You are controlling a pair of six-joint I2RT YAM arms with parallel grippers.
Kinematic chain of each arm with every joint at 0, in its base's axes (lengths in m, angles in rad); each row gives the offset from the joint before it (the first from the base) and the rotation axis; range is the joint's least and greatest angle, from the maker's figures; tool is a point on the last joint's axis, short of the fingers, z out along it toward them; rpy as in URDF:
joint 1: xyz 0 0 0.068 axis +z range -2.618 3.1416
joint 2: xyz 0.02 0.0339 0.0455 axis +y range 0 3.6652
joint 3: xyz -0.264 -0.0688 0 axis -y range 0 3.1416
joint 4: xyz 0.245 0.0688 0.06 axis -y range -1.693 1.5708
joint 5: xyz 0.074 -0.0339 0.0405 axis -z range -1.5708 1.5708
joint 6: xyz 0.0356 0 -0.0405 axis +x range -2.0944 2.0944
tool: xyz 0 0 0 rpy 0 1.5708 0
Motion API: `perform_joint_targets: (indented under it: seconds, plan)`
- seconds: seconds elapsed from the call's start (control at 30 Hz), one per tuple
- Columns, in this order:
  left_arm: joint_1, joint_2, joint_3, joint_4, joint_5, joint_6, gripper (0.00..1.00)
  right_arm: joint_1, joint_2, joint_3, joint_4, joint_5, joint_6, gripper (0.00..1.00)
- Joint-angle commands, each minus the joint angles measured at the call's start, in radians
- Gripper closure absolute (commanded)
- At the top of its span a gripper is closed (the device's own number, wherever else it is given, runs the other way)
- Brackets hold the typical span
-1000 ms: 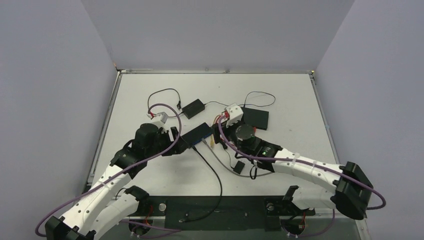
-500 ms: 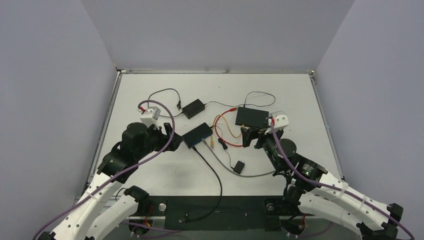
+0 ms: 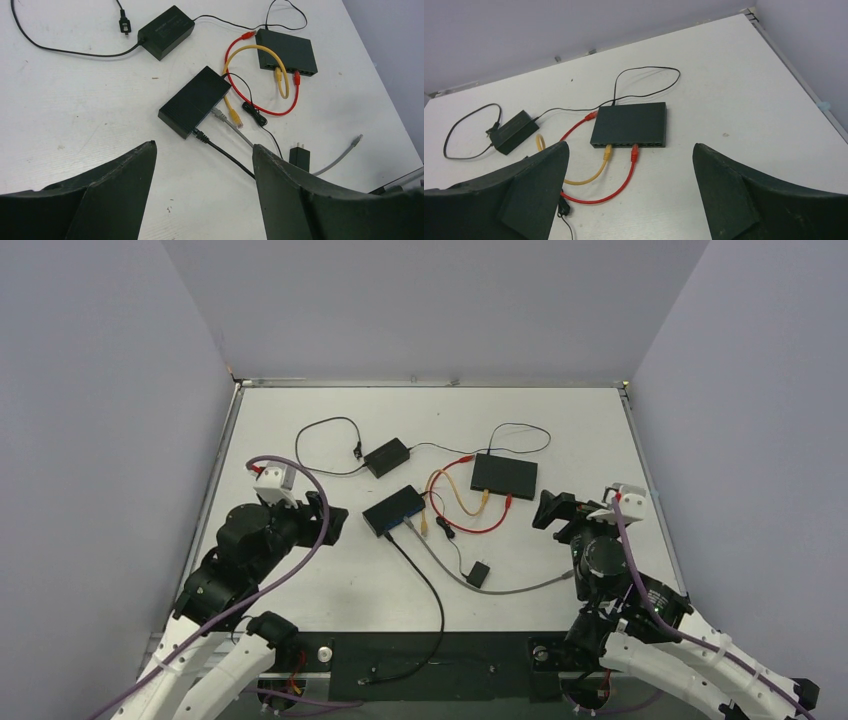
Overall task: Insert the plug into the switch port
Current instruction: Reset both arms
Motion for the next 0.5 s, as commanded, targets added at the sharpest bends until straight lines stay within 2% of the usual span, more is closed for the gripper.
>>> perform_joint_targets:
  seconds: [0.0, 0.47]
  plan:
    - [0.007, -0.033, -0.022, 0.014, -0.040, 0.025, 0.32, 0.001, -0.037, 0.000, -0.029, 0.157, 0.073, 0.11]
    - [0.008, 0.003, -0.032, 0.009, -0.044, 0.035, 0.32, 0.001, -0.060, -0.008, -0.084, 0.168, 0.118, 0.10]
